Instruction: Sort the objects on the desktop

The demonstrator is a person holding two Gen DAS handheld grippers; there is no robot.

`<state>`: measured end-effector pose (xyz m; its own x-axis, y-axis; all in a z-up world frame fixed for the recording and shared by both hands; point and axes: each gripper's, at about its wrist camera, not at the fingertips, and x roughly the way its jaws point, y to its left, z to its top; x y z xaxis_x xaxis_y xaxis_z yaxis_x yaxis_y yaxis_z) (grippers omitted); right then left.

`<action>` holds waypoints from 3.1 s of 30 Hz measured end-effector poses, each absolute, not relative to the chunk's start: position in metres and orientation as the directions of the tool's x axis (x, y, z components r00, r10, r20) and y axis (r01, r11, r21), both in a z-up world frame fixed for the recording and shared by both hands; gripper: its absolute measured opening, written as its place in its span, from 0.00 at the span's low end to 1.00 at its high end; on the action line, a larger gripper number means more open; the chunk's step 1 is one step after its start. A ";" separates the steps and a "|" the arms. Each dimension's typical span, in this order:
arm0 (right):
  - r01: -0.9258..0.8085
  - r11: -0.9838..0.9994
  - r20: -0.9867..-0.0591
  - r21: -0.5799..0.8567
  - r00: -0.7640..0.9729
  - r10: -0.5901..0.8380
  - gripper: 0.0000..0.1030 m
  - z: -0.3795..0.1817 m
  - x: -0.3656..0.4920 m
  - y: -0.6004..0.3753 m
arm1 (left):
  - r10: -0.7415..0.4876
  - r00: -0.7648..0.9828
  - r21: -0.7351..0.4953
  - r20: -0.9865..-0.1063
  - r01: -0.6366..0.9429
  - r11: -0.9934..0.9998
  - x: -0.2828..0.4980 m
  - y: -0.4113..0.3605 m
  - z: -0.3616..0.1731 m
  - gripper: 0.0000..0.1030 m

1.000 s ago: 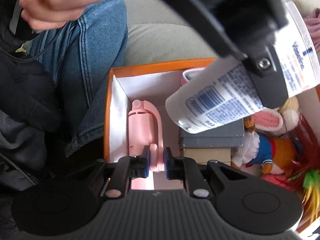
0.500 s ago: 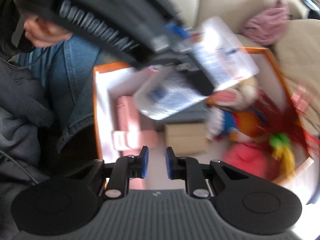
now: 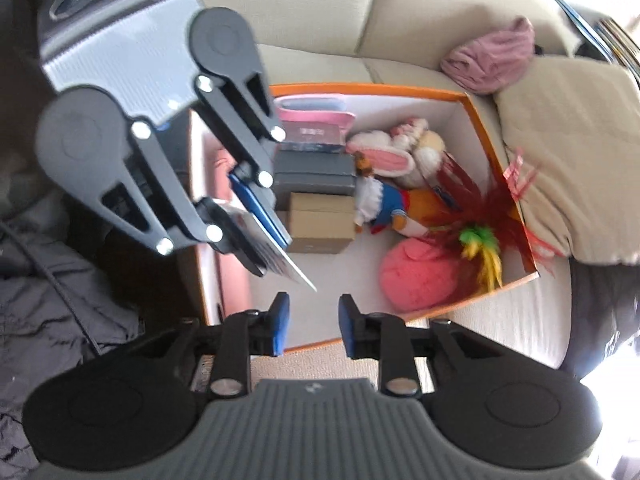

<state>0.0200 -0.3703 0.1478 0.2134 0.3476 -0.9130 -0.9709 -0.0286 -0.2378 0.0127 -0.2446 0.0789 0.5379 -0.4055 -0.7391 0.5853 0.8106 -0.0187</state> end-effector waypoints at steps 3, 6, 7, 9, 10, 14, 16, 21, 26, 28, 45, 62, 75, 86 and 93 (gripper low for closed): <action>-0.964 -0.084 -0.909 -0.251 0.205 0.364 0.30 0.147 0.012 -0.366 | -0.405 0.534 -0.002 -0.742 0.603 0.798 0.011 -0.245 0.081 0.17; -0.959 -0.130 -0.905 -0.254 0.188 0.380 0.29 0.147 0.007 -0.359 | -0.396 0.528 0.025 -0.752 0.623 0.782 0.012 -0.250 0.077 0.17; -0.956 -0.147 -0.908 -0.252 0.181 0.378 0.27 0.147 0.006 -0.358 | -0.388 0.527 0.038 -0.757 0.627 0.778 0.012 -0.252 0.075 0.17; -0.954 -0.174 -0.913 -0.246 0.167 0.373 0.18 0.146 0.001 -0.357 | -0.379 0.523 0.046 -0.764 0.630 0.775 0.013 -0.253 0.071 0.17; -0.954 -0.186 -0.917 -0.235 0.154 0.369 0.11 0.145 0.000 -0.357 | -0.382 0.515 0.041 -0.767 0.633 0.773 0.014 -0.253 0.070 0.17; -0.954 -0.208 -0.924 -0.216 0.131 0.361 0.07 0.141 -0.004 -0.357 | -0.395 0.494 0.027 -0.775 0.650 0.760 0.012 -0.256 0.064 0.19; -0.960 -0.199 -0.926 -0.197 0.116 0.358 0.05 0.142 -0.004 -0.359 | -0.412 0.488 0.007 -0.770 0.651 0.759 0.012 -0.255 0.063 0.22; -0.973 -0.162 -0.927 -0.165 0.097 0.364 0.03 0.146 -0.003 -0.365 | -0.454 0.485 -0.051 -0.748 0.639 0.768 0.011 -0.248 0.063 0.27; -0.985 -0.104 -0.925 -0.135 0.087 0.370 0.00 0.148 0.002 -0.371 | -0.475 0.511 -0.095 -0.717 0.603 0.792 0.008 -0.238 0.066 0.36; -0.986 -0.088 -0.930 -0.143 0.103 0.352 0.00 0.145 0.003 -0.373 | -0.473 0.517 -0.108 -0.713 0.585 0.803 0.008 -0.235 0.066 0.36; -0.979 0.022 -0.939 -0.202 0.200 0.280 0.00 0.144 0.023 -0.361 | -0.443 0.564 -0.125 -0.697 0.512 0.850 0.001 -0.210 0.076 0.36; -0.979 0.121 -0.928 -0.165 0.195 0.317 0.00 0.125 0.056 -0.334 | -0.408 0.578 -0.159 -0.707 0.432 0.888 0.006 -0.189 0.071 0.36; -0.968 0.179 -0.921 -0.173 0.224 0.320 0.19 0.130 0.058 -0.337 | -0.370 0.581 -0.145 -0.725 0.396 0.907 0.010 -0.188 0.074 0.36; -0.878 0.443 -0.897 -0.180 0.331 0.293 0.28 0.149 0.042 -0.355 | -0.301 0.645 -0.122 -0.703 0.307 0.944 0.002 -0.178 0.092 0.36; -0.718 0.685 -0.892 -0.122 0.382 0.242 0.35 0.146 0.026 -0.369 | -0.241 0.686 -0.117 -0.686 0.223 0.968 -0.005 -0.171 0.099 0.50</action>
<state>0.0261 -0.3685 0.1461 0.3817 0.2416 -0.8922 -0.7184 0.6848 -0.1219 -0.0045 -0.1714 0.0985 0.6864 -0.2409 -0.6862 0.2227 0.9678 -0.1170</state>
